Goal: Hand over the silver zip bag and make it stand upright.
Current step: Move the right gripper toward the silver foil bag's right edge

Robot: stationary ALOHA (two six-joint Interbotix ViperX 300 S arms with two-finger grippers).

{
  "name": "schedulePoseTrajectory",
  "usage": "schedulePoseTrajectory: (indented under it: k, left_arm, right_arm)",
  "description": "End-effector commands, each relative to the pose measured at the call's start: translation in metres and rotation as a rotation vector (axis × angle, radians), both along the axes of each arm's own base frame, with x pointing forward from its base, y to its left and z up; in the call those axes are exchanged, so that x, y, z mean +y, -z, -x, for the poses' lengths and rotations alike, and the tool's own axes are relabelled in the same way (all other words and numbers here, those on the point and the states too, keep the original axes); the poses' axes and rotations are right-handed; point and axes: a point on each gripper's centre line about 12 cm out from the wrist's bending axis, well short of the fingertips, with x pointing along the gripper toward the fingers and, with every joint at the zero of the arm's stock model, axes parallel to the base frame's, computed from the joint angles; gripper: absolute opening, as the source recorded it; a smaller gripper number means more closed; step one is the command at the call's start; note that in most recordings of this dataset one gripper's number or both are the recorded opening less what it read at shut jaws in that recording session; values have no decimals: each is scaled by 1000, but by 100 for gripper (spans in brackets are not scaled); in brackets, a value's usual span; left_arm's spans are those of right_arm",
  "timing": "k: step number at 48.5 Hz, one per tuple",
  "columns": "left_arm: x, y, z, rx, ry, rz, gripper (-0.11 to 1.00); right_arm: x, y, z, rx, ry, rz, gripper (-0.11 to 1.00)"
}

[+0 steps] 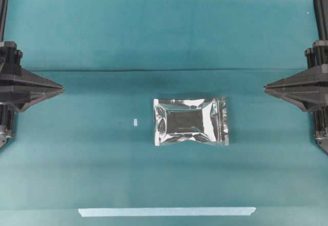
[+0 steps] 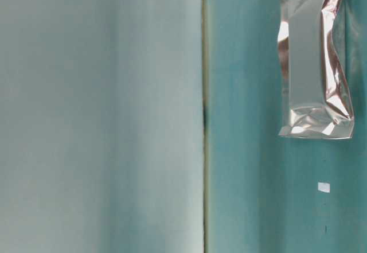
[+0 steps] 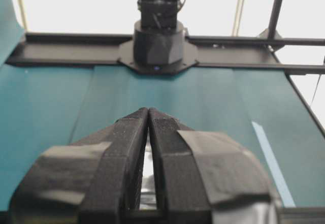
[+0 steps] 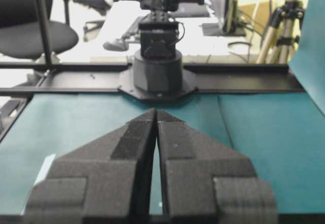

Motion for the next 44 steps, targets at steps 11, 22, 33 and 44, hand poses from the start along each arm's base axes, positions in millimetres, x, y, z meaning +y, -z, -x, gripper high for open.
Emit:
schedulePoseTrajectory:
  k: [11, 22, 33, 44]
  left_arm:
    - [5, -22, -22, -7, -25, -20, -1]
    - [6, -22, -39, 25, -23, -18, -1]
    - [5, -15, -49, 63, -19, -7, -1]
    - [6, -11, -55, 84, -21, -6, -1]
  right_arm:
    - [-2, 11, -8, 177, 22, -411, 0]
    - [-20, 23, -9, 235, 136, -797, 0]
    - [-34, 60, -6, 446, 296, -1110, 0]
    - [-44, 89, -3, 458, 447, -1390, 0]
